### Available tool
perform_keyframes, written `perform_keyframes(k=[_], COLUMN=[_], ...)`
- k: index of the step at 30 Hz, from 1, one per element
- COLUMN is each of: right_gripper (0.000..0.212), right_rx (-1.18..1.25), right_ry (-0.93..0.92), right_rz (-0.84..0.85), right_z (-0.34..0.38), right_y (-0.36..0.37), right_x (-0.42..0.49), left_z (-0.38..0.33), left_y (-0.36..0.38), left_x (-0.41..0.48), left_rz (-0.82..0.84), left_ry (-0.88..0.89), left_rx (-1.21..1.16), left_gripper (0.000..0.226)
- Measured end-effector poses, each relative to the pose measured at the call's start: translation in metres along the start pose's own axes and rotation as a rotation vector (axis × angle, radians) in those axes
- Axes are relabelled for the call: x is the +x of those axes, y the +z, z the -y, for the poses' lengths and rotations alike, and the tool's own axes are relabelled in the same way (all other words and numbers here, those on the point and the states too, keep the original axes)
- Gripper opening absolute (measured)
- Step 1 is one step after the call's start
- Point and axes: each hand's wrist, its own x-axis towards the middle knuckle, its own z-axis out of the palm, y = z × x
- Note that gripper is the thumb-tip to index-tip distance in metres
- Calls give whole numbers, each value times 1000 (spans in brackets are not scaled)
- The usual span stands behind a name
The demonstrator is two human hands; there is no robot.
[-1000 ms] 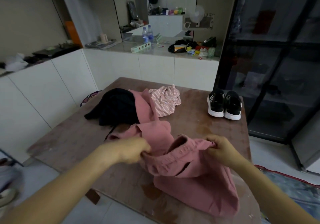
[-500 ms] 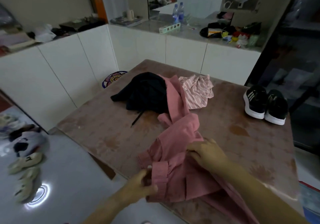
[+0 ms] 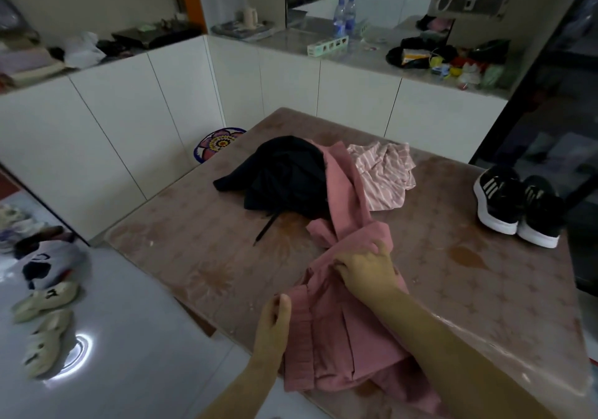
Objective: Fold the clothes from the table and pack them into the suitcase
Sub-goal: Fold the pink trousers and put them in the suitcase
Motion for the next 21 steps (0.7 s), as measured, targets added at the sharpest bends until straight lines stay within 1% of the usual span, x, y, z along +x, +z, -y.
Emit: perform_keyframes(k=[1, 2, 3, 4, 5, 6, 7, 8, 9, 10, 12, 14, 16, 18, 21], right_gripper=[22, 29, 33, 35, 36, 41, 51, 62, 66, 60, 43, 45, 55, 67, 76], right_rx=[10, 8, -2, 14, 36, 63, 104, 147, 186, 228, 221, 189, 201, 240, 265], right_ry=[21, 44, 57, 70, 76, 90, 123, 196, 278, 362, 470, 522, 528, 506, 428], right_rz=[-15, -37, -70, -65, -67, -61, -78, -77, -68, -46, 10, 125, 216, 276, 282], right_z=[-1, -4, -9, -15, -21, -29, -36, -45, -54, -64, -83, -94, -93, -83, -65], right_y=[4, 5, 10, 9, 8, 9, 6, 2, -2, -6, -3, 4, 7, 5, -4], right_x=[1, -1, -4, -8, -13, -17, -22, -26, -30, -34, -42, -48, -47, -37, -7], left_z=[-1, 3, 7, 10, 12, 13, 9, 2, -9, -20, -43, -65, -88, -106, -131], left_y=[0, 0, 0, 0, -1, -1, -3, -7, -14, -24, -47, -71, -92, -110, -132], left_x=[1, 4, 10, 15, 20, 25, 29, 32, 34, 37, 48, 61, 69, 72, 67], left_rz=[48, 94, 125, 127, 111, 80, 38, -4, -46, -86, -153, -185, -160, -123, -81], left_ry=[42, 73, 90, 100, 103, 108, 117, 131, 159, 208, 359, 506, 636, 714, 784], left_rx=[33, 78, 139, 209, 270, 299, 306, 291, 278, 269, 289, 312, 341, 359, 381], left_gripper=[7, 12, 22, 30, 33, 31, 30, 30, 31, 32, 32, 30, 27, 25, 27])
